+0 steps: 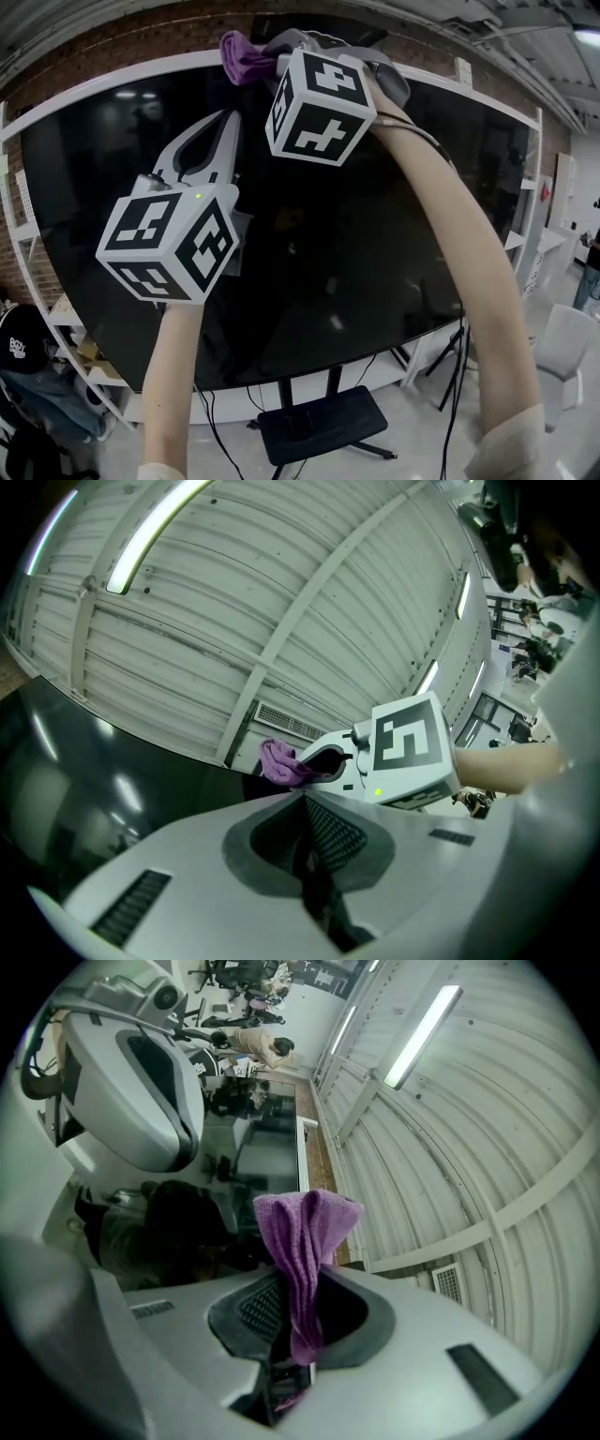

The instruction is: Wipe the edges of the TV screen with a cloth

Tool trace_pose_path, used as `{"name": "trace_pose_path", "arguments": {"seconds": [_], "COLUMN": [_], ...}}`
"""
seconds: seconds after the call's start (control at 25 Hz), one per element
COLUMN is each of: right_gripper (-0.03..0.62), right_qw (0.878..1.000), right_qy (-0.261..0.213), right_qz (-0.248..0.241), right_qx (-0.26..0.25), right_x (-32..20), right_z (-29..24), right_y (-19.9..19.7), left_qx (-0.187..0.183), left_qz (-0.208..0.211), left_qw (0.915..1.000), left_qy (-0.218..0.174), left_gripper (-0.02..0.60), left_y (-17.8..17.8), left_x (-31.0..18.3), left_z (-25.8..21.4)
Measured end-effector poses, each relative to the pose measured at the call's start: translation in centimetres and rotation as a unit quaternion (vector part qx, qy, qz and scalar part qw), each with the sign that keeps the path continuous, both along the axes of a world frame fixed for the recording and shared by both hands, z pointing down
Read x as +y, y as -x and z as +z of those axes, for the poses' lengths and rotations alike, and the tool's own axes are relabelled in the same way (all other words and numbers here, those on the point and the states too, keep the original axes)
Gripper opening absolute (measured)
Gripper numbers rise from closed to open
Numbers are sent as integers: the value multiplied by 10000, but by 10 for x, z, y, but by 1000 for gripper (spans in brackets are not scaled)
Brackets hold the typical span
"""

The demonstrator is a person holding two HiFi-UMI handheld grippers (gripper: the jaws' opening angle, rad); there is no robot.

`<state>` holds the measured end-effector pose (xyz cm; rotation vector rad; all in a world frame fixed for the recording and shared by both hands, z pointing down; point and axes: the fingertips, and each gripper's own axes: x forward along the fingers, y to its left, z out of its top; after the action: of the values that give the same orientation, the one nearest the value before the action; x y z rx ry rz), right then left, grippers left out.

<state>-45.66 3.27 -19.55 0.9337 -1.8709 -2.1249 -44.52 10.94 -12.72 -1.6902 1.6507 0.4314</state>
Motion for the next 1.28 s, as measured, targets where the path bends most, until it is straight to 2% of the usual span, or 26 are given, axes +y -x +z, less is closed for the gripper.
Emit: {"name": "trace_pose_path", "arguments": {"seconds": [0.16, 0.28, 0.4, 0.52, 0.68, 0.96, 1.08, 1.28], "right_gripper": [63, 63, 63, 63, 63, 63, 63, 63], "right_qw": [10000, 9998, 9998, 9996, 9993, 9988, 9986, 9996], "right_qy": [-78, -187, -209, -232, -365, -433, -478, -227], "right_qz": [-34, -72, -16, 103, -53, -55, 41, -70], "right_qx": [0, -12, 2, 108, 65, 212, 240, 122], "right_x": [-14, -26, -38, -57, -83, -83, -94, -127], "right_z": [1, 3, 2, 1, -2, 2, 1, -2], "right_y": [-15, -27, -40, -60, -91, -120, -131, -153], "left_qx": [5, -83, -214, -118, 8, -46, -164, -360], "left_qz": [53, -73, -245, -125, -278, -134, -89, -149], "left_qw": [10000, 9999, 9995, 9996, 9982, 9967, 9968, 9968], "left_qy": [84, 121, -46, -242, -533, -803, -779, -704], "left_gripper": [15, 15, 15, 15, 15, 15, 15, 15], "left_y": [-17, -31, -46, -62, -78, -115, -127, -143], "left_x": [-28, -48, -59, -76, -92, -91, -97, -113], "left_z": [5, 7, 4, 1, 1, -5, -13, -26]}}
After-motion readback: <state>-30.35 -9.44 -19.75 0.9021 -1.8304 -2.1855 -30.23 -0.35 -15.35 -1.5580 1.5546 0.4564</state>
